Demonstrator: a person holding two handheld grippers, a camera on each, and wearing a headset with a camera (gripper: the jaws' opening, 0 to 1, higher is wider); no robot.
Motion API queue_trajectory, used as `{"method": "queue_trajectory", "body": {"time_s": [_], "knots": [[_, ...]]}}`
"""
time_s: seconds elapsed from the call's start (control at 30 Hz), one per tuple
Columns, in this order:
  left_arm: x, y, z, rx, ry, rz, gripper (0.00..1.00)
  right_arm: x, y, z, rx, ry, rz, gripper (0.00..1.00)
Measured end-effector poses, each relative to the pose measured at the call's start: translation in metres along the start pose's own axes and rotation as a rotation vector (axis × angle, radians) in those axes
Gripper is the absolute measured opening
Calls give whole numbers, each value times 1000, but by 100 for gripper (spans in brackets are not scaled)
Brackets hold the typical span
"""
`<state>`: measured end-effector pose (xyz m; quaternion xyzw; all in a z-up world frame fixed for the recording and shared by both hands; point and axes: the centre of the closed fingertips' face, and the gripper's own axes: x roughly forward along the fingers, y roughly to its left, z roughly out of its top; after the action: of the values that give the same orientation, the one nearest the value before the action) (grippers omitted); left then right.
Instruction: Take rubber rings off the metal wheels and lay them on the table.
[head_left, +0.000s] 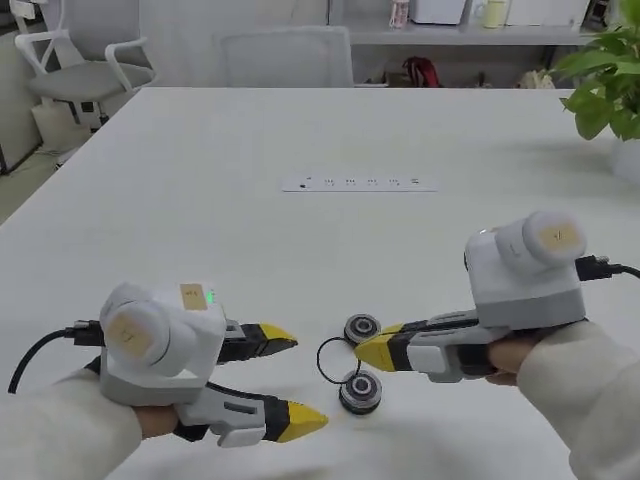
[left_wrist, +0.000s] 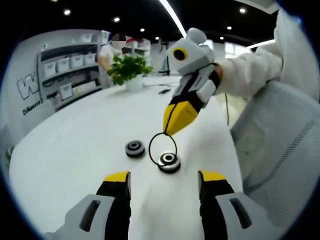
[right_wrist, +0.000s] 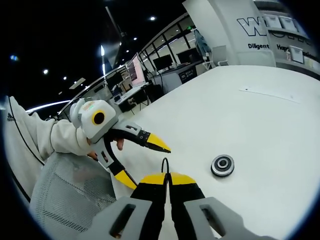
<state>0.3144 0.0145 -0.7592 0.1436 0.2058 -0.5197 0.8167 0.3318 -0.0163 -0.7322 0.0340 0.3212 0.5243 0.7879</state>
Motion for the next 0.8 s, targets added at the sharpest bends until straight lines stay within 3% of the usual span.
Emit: {"method": "queue_trajectory", "body": {"time_s": [0.1,0.4,0.8], "knots": [[-3,0,-1,-9,1,11,58,1,4,4,8,-17,13,0],[-15,2,-11,-26,22,37,61,7,16,2,-12,0,37,0],[-26,-2,-24,-18,55,36,63,22,32,-10,-46,53,72,0]]}}
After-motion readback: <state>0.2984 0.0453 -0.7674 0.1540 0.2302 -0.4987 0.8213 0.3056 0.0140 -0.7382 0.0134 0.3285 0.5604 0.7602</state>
